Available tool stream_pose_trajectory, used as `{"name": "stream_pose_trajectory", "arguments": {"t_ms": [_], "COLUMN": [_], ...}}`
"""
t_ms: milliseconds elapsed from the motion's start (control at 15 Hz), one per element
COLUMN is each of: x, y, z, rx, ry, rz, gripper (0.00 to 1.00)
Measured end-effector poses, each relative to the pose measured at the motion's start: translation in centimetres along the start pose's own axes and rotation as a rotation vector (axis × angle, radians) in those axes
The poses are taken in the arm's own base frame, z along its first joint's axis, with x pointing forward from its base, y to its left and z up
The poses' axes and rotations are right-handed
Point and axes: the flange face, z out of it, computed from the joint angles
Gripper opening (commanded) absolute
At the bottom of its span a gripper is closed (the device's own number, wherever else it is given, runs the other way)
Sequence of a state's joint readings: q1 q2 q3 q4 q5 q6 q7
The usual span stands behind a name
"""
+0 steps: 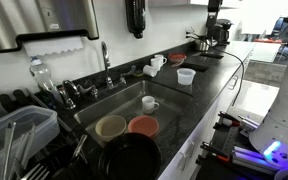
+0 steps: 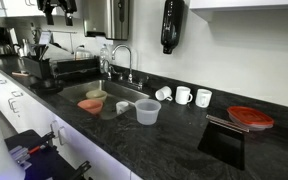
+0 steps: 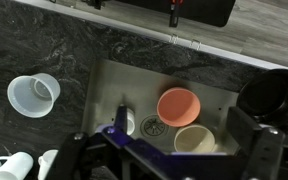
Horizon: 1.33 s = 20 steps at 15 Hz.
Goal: Take a knife from the rack and put it in the cup in the sink
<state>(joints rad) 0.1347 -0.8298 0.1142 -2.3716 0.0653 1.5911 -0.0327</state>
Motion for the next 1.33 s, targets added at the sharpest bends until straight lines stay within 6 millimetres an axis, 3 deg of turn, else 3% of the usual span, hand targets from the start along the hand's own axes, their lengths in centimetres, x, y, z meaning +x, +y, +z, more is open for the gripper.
{"name": "stream_pose_trajectory", "arguments": {"t_ms": [533,667,933,1333], "x": [-0.2,0.1,2.0,8.4], "y": [-0.1,-0.8,-5.5,-12.0], "z": [0.0,0.4,2.0,4.1], "rx": [0.0,0.029,0.162,0.173], "ry": [0.001,-0.008,-0.021,0.017], "rz": [-0.001,-0.024,-0.133,-0.242], "gripper": [1.0,1.0,1.0,1.0]}}
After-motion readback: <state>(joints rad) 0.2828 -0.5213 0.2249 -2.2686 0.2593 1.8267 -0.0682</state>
